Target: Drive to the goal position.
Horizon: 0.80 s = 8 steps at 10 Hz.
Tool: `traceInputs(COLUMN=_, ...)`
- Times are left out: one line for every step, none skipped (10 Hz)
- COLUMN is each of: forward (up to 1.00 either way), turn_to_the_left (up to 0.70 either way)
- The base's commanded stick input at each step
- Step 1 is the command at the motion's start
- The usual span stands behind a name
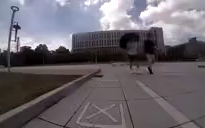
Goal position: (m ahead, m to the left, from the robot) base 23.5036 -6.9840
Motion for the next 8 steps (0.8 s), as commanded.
traceInputs(forward=0.05, turn_to_the_left=0.0)
traceInputs(forward=0.05, turn_to_the_left=0.0)
traceInputs(forward=0.06, turn_to_the_left=0.0)
traceInputs(forward=0.06, turn_to_the_left=0.0)
traceInputs(forward=0.05, turn_to_the_left=0.0)
traceInputs(forward=0.05, turn_to_the_left=0.0)
traceInputs(forward=0.05, turn_to_the_left=0.0)
traceInputs(forward=0.06, turn_to_the_left=0.0)
